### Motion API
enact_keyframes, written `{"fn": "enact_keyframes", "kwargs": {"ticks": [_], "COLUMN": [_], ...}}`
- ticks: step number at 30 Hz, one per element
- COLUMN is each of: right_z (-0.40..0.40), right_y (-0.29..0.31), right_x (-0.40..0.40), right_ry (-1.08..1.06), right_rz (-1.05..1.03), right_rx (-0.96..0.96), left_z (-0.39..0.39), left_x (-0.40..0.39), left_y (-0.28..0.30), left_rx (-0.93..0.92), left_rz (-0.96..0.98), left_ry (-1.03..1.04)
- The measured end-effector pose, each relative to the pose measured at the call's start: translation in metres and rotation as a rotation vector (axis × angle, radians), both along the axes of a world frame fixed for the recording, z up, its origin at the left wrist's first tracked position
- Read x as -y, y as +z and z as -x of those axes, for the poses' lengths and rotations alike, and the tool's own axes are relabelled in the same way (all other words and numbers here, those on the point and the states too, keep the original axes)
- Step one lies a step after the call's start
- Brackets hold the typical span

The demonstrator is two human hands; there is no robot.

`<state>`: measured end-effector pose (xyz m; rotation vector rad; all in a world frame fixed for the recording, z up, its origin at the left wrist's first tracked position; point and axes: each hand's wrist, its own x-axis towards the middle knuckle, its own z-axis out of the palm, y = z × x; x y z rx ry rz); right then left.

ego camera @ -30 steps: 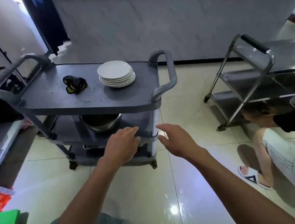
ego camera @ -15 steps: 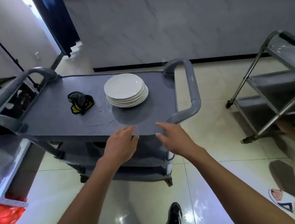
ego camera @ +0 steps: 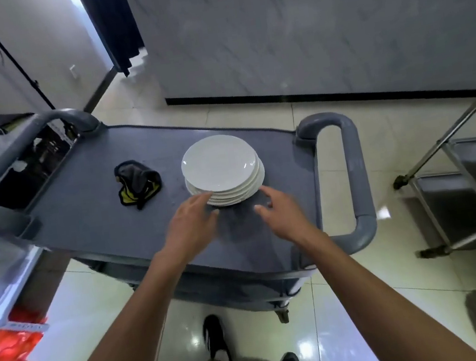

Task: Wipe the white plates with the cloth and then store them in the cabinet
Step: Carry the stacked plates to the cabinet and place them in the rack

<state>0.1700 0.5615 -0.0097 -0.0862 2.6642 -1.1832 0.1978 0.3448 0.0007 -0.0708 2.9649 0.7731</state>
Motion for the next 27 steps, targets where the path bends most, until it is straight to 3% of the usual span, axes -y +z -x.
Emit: {"fn": "enact_keyframes", "kwargs": {"ticks": [13,20,27], "right_z": [0.102,0.119,0.126], "right_y": [-0.016,-0.030,-0.040], "right_x": [0.064,0.073,0.076], "right_ry": [-0.354,-0.484,-0.550], "right_rz": [0.012,-0.021,-0.060], "right_rx": [0.082,0.118,0.139], "left_z": [0.157,0.191,0.196], "left_x": [0.075,0.075,0.079], "left_y": [-0.044,-0.063,-0.072], "left_rx": [0.131,0.199,0.192], "left_rz": [-0.120,-0.141,-0.251], "left_ry": [-0.047,-0.137,-0.095]}}
